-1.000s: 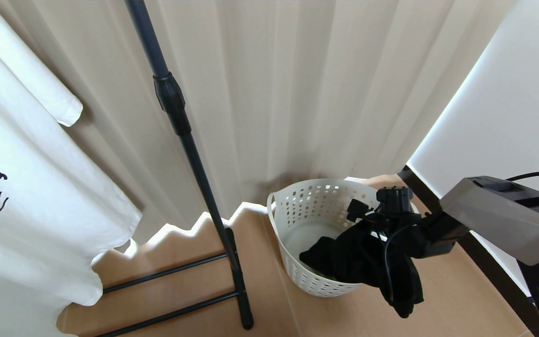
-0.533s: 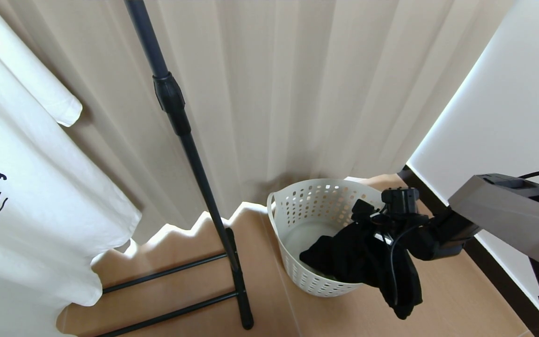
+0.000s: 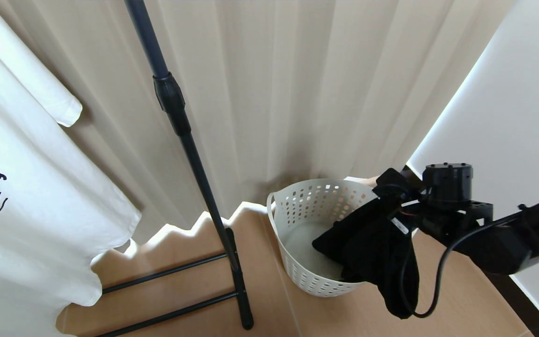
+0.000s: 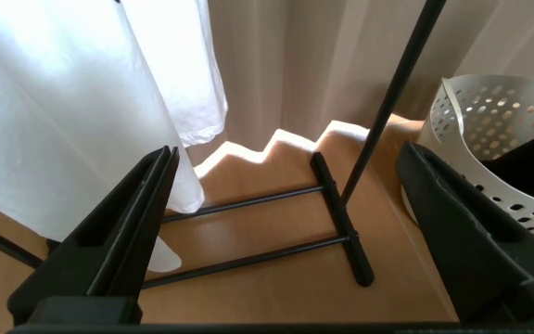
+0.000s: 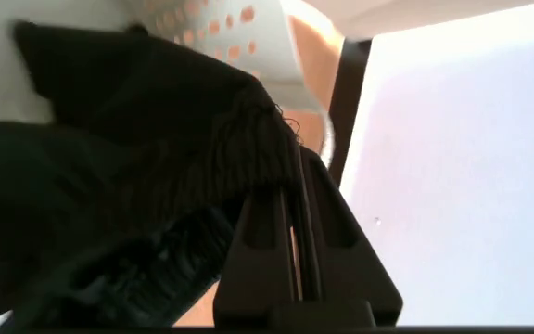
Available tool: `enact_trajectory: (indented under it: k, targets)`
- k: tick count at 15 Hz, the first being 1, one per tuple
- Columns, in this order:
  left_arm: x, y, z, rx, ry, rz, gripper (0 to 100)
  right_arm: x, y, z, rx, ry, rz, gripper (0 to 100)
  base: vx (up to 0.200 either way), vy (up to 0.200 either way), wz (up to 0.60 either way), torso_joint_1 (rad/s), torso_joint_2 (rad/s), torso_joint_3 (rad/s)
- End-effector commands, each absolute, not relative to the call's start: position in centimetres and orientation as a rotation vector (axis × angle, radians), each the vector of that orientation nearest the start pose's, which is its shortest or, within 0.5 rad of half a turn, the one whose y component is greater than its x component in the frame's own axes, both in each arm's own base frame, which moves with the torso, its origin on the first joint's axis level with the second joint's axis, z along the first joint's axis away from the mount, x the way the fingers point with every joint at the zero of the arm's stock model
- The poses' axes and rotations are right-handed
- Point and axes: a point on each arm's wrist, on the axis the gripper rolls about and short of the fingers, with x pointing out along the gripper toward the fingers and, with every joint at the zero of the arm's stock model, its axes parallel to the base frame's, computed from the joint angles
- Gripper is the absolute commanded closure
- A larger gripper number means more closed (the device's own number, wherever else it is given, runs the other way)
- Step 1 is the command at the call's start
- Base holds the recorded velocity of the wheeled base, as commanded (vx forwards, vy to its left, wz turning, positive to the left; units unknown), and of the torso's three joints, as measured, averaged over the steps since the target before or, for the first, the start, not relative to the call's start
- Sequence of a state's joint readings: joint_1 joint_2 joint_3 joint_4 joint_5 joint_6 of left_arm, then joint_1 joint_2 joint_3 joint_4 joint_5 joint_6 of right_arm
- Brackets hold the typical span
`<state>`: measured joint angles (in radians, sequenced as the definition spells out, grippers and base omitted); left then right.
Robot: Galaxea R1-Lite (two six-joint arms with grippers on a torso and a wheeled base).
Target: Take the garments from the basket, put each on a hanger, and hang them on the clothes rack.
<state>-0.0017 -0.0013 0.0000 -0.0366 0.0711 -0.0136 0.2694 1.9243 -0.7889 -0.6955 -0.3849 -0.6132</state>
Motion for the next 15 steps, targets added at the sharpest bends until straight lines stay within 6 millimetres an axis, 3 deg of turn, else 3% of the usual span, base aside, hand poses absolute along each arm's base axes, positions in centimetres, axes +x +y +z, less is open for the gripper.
enact_trajectory:
  k: [1,3,5,6,15]
  targets:
    - [-2.3,0.2,7.9,-0.014,-0.037,0.069,0,25.5,9.2,18.2,-0.667,0.212,0.057,100,0.000,0.000,0.00,0.000,0.00,0.000]
    - [-2.3,0.2,7.9,-0.012,-0.037,0.069,0,21.6,9.9,21.3,-0.629,0.073,0.107,100,0.000,0.000,0.00,0.000,0.00,0.000]
    - [-2.3,0.2,7.9,-0.012,-0.037,0.069,0,18.6,10.0,22.5,-0.602,-0.006,0.150,100,0.000,0.000,0.00,0.000,0.00,0.000]
    - [-2.3,0.2,7.9,-0.012,-0.036,0.069,0,17.1,10.0,22.1,-0.604,-0.014,0.189,100,0.000,0.000,0.00,0.000,0.00,0.000]
    - [-2.3,0.2,7.9,-0.012,-0.034,0.067,0,17.5,10.4,20.7,-0.612,0.030,0.208,100,0.000,0.000,0.00,0.001,0.00,0.038]
